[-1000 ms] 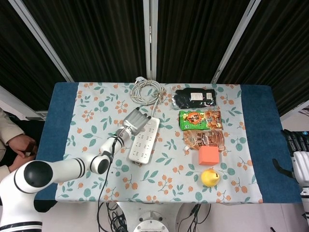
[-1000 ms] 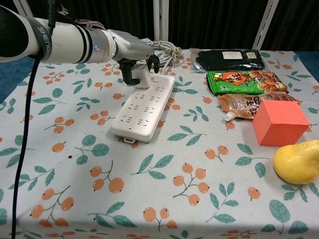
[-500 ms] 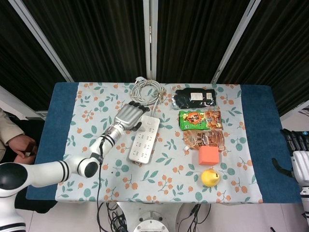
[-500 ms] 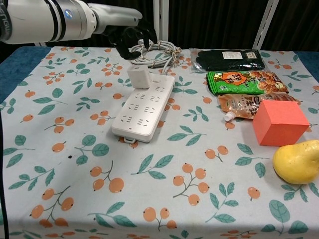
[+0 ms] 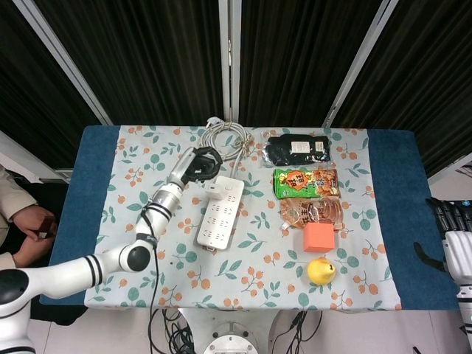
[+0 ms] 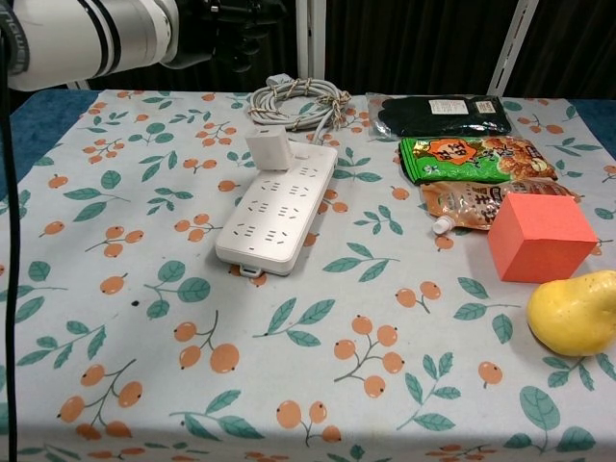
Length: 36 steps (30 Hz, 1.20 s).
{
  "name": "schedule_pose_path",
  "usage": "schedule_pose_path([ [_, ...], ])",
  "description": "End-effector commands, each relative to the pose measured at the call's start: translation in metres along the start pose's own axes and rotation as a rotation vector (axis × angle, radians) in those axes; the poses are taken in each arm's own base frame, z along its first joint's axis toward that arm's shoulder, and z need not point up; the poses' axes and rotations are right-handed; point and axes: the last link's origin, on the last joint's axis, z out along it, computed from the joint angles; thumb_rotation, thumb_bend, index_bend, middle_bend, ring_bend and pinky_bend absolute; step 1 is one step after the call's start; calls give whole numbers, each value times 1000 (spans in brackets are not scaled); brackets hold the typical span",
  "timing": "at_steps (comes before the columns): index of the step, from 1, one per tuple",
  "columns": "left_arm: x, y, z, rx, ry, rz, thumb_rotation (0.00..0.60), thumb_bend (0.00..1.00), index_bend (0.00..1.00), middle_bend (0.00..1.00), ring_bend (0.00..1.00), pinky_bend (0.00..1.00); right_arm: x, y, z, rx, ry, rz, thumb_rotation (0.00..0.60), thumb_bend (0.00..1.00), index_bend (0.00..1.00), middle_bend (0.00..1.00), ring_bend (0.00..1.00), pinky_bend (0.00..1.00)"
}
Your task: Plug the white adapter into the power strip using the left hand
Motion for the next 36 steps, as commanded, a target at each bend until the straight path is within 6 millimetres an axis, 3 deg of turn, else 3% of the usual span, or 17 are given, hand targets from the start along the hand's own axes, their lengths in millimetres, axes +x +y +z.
schedule_pose_path([
  [1,-3,-19,8,89,-6,-296,600,523,881,936,849,853,0,0,0,-2,-1,-1,600,241,0,58,0,0],
  [4,-6,-25,11,114,-11,-419,600,574,926,989,904,899,0,0,0,-2,0,-1,600,241,0,58,0,0],
  [11,-14,-40,15,134,-13,-507,600,629,974,1000,961,955,-1,0,1,-8,-3,-5,600,240,0,58,0,0],
  [36,-44,-46,21,101,-81,-439,600,639,986,1000,972,962,-1,3,0,-23,-9,-6,600,240,0,58,0,0],
])
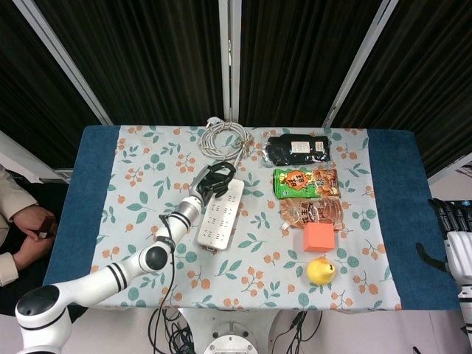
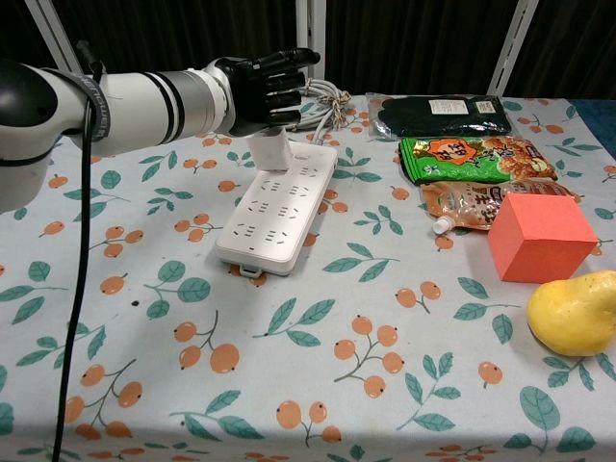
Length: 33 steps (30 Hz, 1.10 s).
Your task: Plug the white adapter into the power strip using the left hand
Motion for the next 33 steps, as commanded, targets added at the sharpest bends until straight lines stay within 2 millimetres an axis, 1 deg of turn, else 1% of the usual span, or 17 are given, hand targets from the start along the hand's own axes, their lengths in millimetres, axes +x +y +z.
schedule_pose_path([
  [1,-1,-1,1,1,-1,0,600,639,986,1000,972,962,0,0,0,-1,0,0,600,240,0,58,0,0],
  [8,-2,-4,3,15,-7,-3,600,639,986,1000,972,961,1,1,-1,-6,2,-2,600,240,0,58,0,0],
  [18,-10,-11,3,37,-33,13,600,639,986,1000,971,959,0,2,-1,-10,0,0,600,240,0,58,0,0],
  [29,-12,-16,5,53,-36,25,600,639,986,1000,970,957,-1,3,-1,-13,-2,3,600,240,0,58,0,0],
  [33,-12,-12,6,39,-33,10,600,639,986,1000,969,957,0,4,-2,-16,0,2,600,240,0,58,0,0],
])
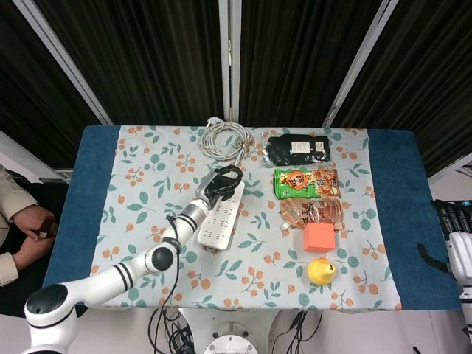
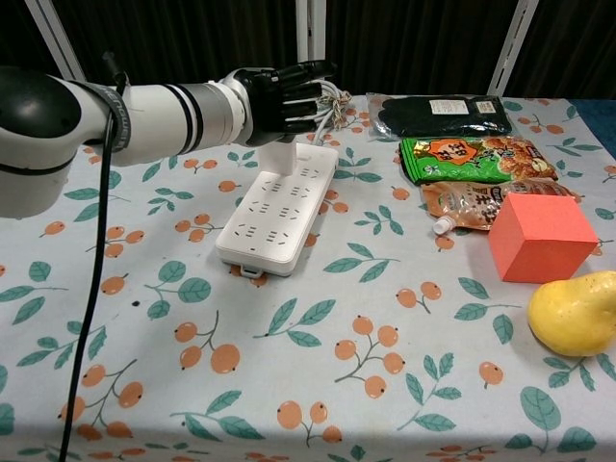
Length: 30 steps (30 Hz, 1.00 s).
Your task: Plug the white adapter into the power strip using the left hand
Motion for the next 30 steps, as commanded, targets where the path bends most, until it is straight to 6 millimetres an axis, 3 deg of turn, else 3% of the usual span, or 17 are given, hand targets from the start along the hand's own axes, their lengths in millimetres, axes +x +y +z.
schedule_pose_path([
  [1,1,5,0,-17,4,-8,600,639,985,1000,968,956,1,1,0,-3,1,-1,600,240,0,58,0,0],
  [7,8,34,-11,-97,7,23,600,633,932,985,906,913,2,1,0,-2,4,1,600,240,0,58,0,0],
  [11,23,61,-31,-163,5,143,600,619,808,862,765,757,2,1,1,5,2,-1,600,240,0,58,0,0],
  [15,55,82,-56,-244,61,482,600,518,597,651,530,537,3,0,3,19,-2,-8,600,240,0,58,0,0],
  [20,128,98,-106,-313,307,1166,600,217,399,444,315,289,5,-1,8,39,-10,-14,600,240,0,44,0,0],
  [22,153,98,-131,-280,419,1392,600,119,312,325,175,154,4,-2,11,49,-16,-15,600,237,0,21,0,0],
  [26,182,93,-178,-183,599,1664,600,68,211,179,35,17,1,-3,17,62,-34,-13,600,186,0,0,0,0],
  [30,198,83,-231,-71,737,1784,600,65,173,137,23,0,-1,-2,20,69,-45,-9,600,160,0,0,0,0],
])
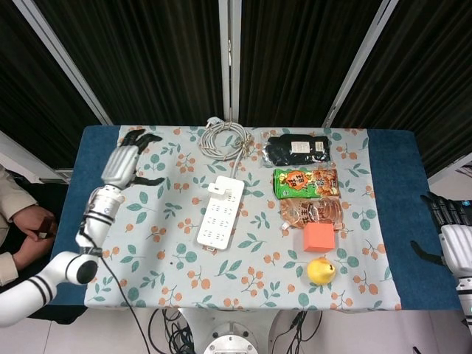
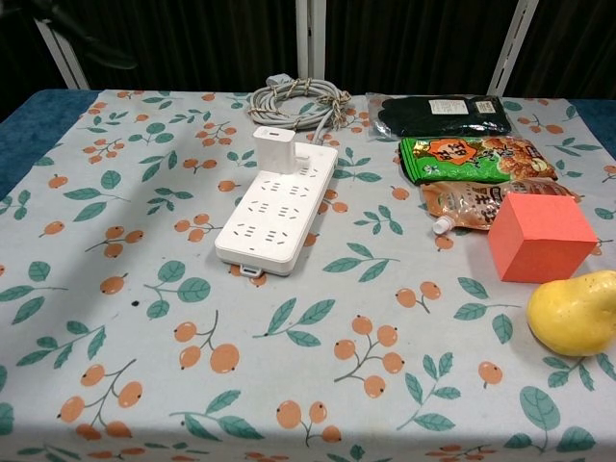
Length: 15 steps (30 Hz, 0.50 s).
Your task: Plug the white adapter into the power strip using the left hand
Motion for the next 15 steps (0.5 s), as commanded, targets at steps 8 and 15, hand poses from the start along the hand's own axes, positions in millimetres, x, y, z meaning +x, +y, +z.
schedule_pose_path([
  [8,38,-80,-168,298,47,499,600,65,173,137,23,0,1,3,-2,5,25,8,600,232,0,0,0,0],
  [15,31,-68,-225,325,55,461,600,65,177,137,23,0,0,1,-15,8,66,16,600,235,0,0,0,0],
])
